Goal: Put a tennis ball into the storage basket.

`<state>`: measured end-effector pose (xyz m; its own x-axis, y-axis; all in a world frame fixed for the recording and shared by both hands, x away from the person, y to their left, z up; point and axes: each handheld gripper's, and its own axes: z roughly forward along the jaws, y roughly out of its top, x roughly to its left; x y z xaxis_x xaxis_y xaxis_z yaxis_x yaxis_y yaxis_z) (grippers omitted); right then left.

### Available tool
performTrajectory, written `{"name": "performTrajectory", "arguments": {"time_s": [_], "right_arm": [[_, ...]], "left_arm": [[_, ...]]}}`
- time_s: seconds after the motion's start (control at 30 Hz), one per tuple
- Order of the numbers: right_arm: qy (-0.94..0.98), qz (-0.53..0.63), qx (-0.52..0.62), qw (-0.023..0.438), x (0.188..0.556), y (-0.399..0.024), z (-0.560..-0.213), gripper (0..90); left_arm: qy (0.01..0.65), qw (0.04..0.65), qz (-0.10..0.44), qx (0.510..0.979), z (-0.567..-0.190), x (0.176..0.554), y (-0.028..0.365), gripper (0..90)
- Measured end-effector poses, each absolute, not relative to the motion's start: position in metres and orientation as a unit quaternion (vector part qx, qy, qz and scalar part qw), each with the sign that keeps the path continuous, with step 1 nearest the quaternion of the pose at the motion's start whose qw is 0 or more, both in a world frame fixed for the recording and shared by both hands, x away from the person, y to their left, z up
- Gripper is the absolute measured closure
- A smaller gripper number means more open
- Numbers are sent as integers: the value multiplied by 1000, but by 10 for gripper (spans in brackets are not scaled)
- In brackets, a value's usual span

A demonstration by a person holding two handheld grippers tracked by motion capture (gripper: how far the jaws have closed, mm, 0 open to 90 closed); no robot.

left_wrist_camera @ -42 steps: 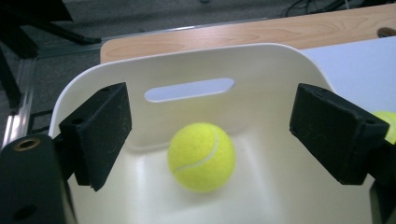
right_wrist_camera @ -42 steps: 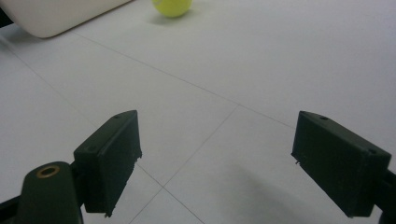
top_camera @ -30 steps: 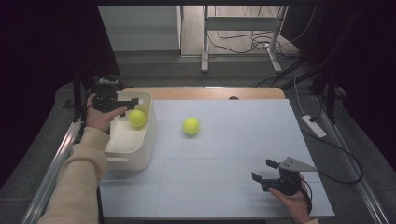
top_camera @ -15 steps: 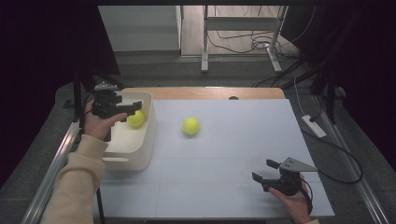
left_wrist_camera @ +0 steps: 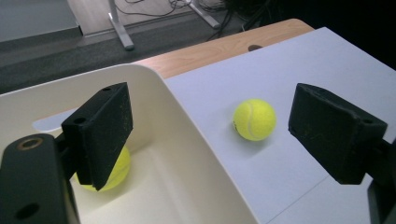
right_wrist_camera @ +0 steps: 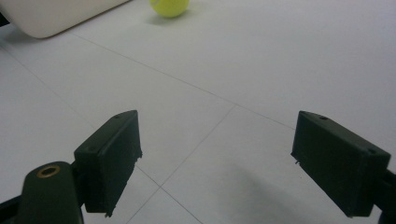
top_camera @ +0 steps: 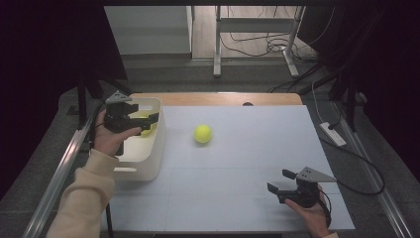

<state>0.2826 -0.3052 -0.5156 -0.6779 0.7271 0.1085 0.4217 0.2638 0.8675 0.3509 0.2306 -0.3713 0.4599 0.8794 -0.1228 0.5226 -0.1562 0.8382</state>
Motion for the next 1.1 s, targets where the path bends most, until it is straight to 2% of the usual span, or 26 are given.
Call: {"name": "performTrajectory", "arguments": {"time_s": [1.1], "right_arm": [[777, 486, 370, 154, 285, -304, -516, 155]], "left_arm": [[436, 464, 171, 752, -375, 336, 198, 146]]}}
